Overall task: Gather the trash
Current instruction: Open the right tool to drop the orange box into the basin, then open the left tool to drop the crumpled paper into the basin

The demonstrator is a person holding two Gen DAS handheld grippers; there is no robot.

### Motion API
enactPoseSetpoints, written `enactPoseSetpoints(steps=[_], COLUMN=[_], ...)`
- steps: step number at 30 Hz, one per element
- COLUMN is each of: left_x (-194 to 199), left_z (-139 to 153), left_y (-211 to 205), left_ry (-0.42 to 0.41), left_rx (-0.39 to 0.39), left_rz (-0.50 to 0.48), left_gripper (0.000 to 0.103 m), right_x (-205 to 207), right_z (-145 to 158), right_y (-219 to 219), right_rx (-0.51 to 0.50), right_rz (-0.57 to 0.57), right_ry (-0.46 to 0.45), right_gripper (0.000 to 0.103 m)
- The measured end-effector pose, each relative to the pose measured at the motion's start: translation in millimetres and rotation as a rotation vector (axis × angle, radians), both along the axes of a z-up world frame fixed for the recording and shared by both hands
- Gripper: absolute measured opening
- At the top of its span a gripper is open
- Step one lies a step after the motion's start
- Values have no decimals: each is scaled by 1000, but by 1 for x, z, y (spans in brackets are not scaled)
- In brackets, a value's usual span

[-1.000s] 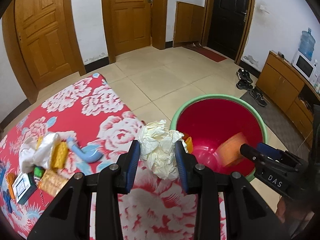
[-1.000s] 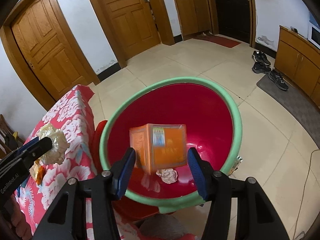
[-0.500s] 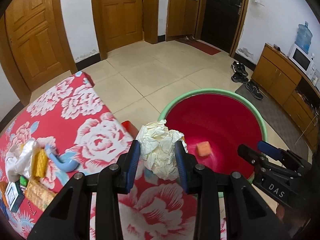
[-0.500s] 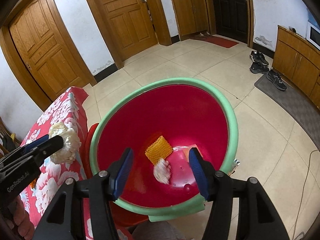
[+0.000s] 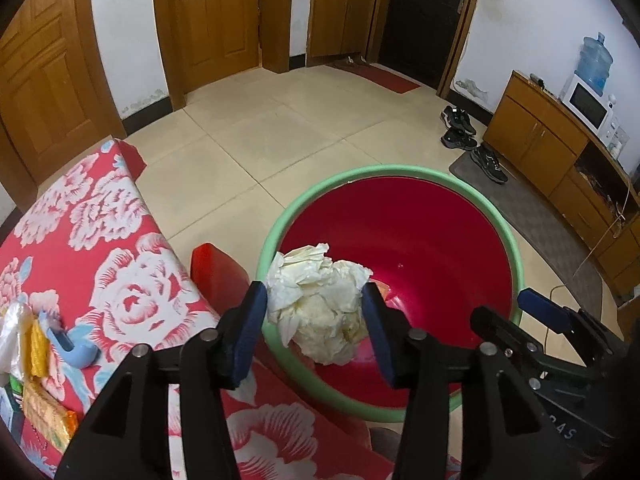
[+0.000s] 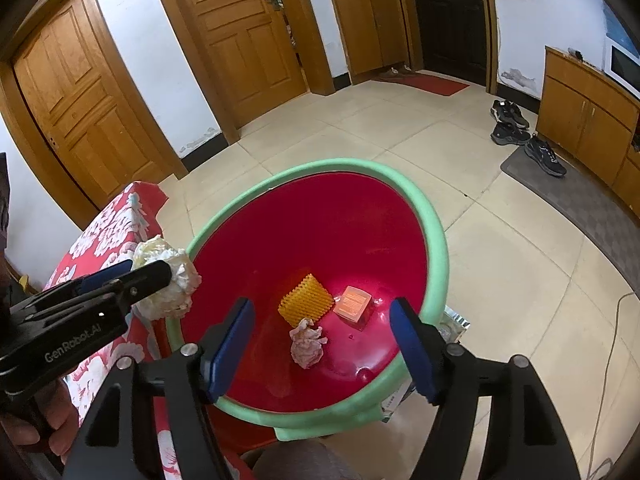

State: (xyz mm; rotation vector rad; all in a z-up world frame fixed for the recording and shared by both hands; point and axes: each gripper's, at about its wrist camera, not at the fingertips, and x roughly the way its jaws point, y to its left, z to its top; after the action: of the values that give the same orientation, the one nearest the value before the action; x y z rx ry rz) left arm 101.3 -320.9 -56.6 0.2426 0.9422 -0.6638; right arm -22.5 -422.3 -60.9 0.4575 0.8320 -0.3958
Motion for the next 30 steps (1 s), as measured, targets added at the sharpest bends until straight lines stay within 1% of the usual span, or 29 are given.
enactPoseSetpoints(steps=[2,3,4,6,12,26,30], left_x=[0,0,0,0,-5,-20,-23], left_z=[-2,-2,-3,-3,1,23,30], left_y=[-1,-2,-2,-2,0,32,44], left_ry=[7,11,13,12,4,-33,-34], left_rx=[2,3,2,-3,-13,-21,-29], left_rz=[-2,-1,-1,-4,-13,19,45], left_gripper=[51,55,55,55,55,55,55], right_x=[-1,-1,-2,-3,-4,-10,-10], right_z=[-1,-1,-1,-1,1,16,23], right_y=[-2,-2,-3,-4,-3,9,16], right_rx=[3,6,9,12,20,24,18], right_rz=[-4,-6,-8,-12,-15,-6,9], right_ry=[-1,-2,-3,-6,-10,-45,-55], right_gripper=[75,75,76,78,79,80,80])
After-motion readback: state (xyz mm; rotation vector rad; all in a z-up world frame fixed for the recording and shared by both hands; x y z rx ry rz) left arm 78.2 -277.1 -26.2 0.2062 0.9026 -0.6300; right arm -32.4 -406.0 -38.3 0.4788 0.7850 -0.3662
